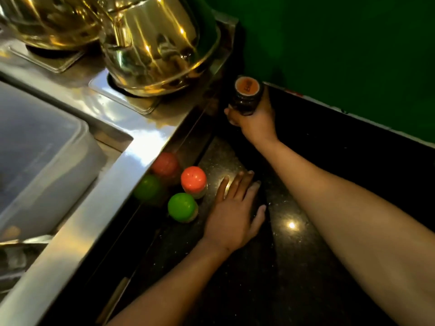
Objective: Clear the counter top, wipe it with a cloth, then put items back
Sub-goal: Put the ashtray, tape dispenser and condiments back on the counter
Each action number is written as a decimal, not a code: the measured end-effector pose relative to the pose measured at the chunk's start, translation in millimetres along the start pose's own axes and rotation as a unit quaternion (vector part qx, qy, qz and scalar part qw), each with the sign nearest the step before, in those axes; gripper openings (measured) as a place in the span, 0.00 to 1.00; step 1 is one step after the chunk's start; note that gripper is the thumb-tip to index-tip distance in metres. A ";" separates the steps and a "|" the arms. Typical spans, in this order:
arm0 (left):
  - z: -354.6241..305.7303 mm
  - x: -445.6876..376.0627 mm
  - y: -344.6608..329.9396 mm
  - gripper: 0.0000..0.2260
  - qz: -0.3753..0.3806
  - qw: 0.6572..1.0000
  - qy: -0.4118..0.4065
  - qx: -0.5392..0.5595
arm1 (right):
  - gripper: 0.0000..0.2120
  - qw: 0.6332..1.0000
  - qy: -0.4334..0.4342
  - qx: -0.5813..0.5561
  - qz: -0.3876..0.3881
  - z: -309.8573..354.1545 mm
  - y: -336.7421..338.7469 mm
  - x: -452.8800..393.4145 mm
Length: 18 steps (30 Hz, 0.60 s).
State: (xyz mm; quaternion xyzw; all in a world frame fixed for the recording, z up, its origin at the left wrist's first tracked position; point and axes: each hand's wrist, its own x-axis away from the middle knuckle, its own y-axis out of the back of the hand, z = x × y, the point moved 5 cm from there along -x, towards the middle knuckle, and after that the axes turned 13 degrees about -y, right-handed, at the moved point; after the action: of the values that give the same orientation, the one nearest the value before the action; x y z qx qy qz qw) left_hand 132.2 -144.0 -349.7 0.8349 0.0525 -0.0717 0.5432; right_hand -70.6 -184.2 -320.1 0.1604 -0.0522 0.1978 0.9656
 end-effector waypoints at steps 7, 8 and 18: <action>1.1 -0.4 -3.1 0.26 0.004 1.000 -0.003 -0.019 | 0.33 0.999 -0.010 0.045 -0.004 -12.4 56.2 62.4; 0.7 -0.7 -3.1 0.26 0.006 1.000 -0.004 -0.020 | 0.32 0.999 -0.014 0.048 -0.016 -16.7 70.5 75.3; -26.6 -22.6 33.1 0.23 0.015 0.999 0.026 0.012 | 0.32 0.992 -0.018 0.076 -0.094 -22.7 203.7 191.8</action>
State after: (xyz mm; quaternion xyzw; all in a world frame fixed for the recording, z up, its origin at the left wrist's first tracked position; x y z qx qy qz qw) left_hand 117.1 -133.3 -305.3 0.8436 0.0534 -0.0429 0.5326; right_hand 24.7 70.7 -251.1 0.2414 -0.0394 0.1064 0.9638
